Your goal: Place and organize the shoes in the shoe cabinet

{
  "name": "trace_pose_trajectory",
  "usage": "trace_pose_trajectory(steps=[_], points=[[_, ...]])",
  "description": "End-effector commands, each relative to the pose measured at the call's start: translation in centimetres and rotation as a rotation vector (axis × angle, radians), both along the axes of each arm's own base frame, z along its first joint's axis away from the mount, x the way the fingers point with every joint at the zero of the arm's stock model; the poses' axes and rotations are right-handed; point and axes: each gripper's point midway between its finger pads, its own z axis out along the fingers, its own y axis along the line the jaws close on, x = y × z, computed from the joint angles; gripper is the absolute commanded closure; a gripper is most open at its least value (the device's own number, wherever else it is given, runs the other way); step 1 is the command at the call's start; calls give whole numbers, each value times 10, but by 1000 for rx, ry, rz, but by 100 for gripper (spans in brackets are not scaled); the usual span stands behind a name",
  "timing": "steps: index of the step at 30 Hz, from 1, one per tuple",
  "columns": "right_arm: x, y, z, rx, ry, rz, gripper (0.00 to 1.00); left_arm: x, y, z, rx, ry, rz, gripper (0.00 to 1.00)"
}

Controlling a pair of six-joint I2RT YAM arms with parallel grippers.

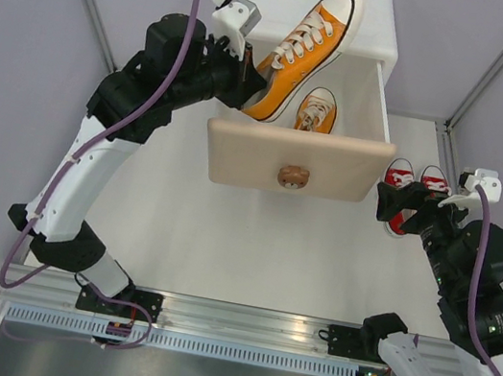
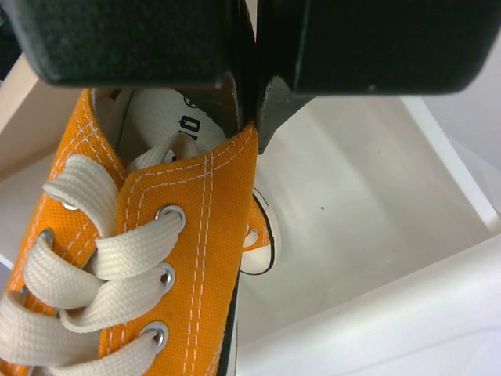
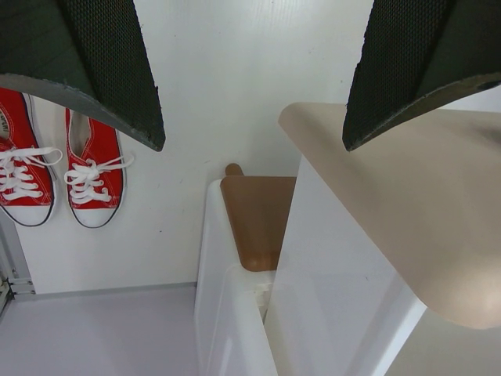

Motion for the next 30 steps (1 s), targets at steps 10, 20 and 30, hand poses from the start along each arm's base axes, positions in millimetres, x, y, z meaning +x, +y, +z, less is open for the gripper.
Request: trace_pose_trajectory(steps=[10, 20, 30], points=[[3, -3, -4, -22, -6, -15, 2, 10, -29, -5, 28, -49, -91, 98], [4, -2, -8, -22, -1, -15, 2, 12, -18, -45, 196, -18, -92, 98], [6, 0, -11, -20, 4, -9, 2, 32, -6, -67, 277, 22, 16, 98]])
